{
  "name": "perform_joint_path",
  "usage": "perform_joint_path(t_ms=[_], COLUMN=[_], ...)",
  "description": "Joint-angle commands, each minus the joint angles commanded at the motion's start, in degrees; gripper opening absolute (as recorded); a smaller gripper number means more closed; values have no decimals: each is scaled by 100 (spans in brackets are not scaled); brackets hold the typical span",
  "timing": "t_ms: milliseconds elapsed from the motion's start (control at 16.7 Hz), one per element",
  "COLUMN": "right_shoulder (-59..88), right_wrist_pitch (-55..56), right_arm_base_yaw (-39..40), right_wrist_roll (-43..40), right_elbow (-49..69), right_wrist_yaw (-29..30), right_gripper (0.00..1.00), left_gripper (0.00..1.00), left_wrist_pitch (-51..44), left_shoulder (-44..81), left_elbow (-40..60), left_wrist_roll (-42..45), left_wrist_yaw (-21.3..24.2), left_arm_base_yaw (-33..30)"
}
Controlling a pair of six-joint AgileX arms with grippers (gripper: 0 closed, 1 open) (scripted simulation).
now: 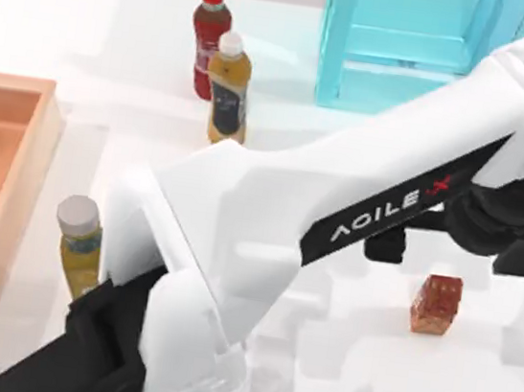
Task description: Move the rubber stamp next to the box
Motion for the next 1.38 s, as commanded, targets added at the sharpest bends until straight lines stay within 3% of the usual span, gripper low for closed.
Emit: perform_joint_path(t_ms=[660,1140,1380], right_shoulder=[0,0,0], right_wrist_pitch=[0,0,0], right_arm_base_yaw=[0,0,0], right_wrist_roll=[0,0,0], right_elbow=[0,0,0], right_wrist_yaw=[0,0,0], right_gripper=[100,100,100], left_gripper=[100,100,100], left_wrist_pitch=[-152,-501,-564], left_shoulder=[351,2229,2695], left_elbow=[473,2747,3263], left_wrist_roll=[-5,122,172], left_wrist_yaw=[38,83,95], left_arm_base_yaw=[-161,-44,7])
